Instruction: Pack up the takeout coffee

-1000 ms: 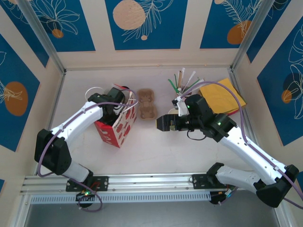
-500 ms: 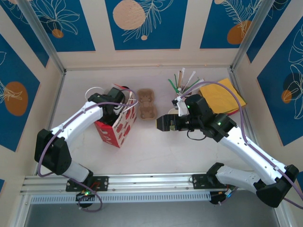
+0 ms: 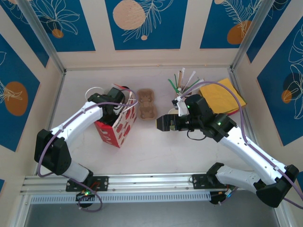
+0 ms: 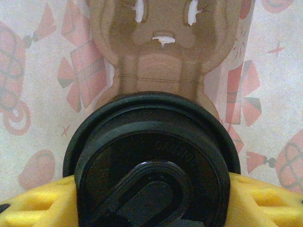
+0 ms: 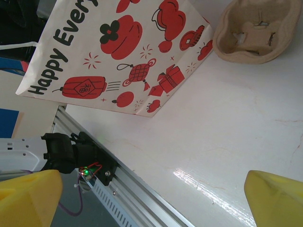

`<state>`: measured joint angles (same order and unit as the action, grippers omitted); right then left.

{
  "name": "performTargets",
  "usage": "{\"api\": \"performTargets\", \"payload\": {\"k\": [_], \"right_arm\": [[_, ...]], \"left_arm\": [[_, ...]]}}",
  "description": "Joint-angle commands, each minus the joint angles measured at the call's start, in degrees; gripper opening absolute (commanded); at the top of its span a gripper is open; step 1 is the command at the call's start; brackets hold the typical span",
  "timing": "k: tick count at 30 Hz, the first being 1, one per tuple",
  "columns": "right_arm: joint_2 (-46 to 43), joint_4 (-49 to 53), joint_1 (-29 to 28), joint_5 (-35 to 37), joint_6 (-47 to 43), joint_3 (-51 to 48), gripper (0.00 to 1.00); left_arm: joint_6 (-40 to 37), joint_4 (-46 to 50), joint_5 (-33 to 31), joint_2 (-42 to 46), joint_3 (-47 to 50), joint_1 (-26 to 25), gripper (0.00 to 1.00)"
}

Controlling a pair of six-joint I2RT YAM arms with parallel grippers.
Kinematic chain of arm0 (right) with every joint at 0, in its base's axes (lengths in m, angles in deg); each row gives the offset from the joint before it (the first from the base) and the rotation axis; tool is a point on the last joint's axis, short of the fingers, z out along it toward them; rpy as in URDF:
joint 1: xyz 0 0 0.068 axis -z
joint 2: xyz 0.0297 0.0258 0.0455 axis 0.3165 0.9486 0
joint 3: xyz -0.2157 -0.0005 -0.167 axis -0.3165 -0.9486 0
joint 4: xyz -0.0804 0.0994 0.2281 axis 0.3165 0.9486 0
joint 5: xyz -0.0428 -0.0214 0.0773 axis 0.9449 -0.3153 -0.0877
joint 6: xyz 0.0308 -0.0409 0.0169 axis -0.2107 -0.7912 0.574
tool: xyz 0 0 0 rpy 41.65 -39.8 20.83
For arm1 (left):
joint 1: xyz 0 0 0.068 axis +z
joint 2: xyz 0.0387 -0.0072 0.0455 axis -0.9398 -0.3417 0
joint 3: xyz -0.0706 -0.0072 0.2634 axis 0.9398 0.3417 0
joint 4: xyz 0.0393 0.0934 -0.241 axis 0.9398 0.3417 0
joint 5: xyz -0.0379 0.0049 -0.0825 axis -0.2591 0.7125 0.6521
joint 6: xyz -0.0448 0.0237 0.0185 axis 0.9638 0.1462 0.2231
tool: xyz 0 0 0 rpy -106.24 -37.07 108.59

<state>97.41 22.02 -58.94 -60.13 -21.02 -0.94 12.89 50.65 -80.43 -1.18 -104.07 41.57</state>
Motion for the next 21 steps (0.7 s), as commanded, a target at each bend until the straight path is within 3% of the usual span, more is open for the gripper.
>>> {"api": "performTargets", "payload": {"k": [1, 21], "right_arm": [[-0.9, -0.2, 0.2, -0.5, 0.7, -0.7, 0.99], [-0.9, 0.0, 0.1, -0.5, 0.4, -0.3, 0.99]], "left_arm": [[1.5, -5.1, 0.3, -7.3, 8.1, 1.3, 0.58], [1.6, -5.0, 0.3, -7.0, 8.2, 1.3, 0.58]]}}
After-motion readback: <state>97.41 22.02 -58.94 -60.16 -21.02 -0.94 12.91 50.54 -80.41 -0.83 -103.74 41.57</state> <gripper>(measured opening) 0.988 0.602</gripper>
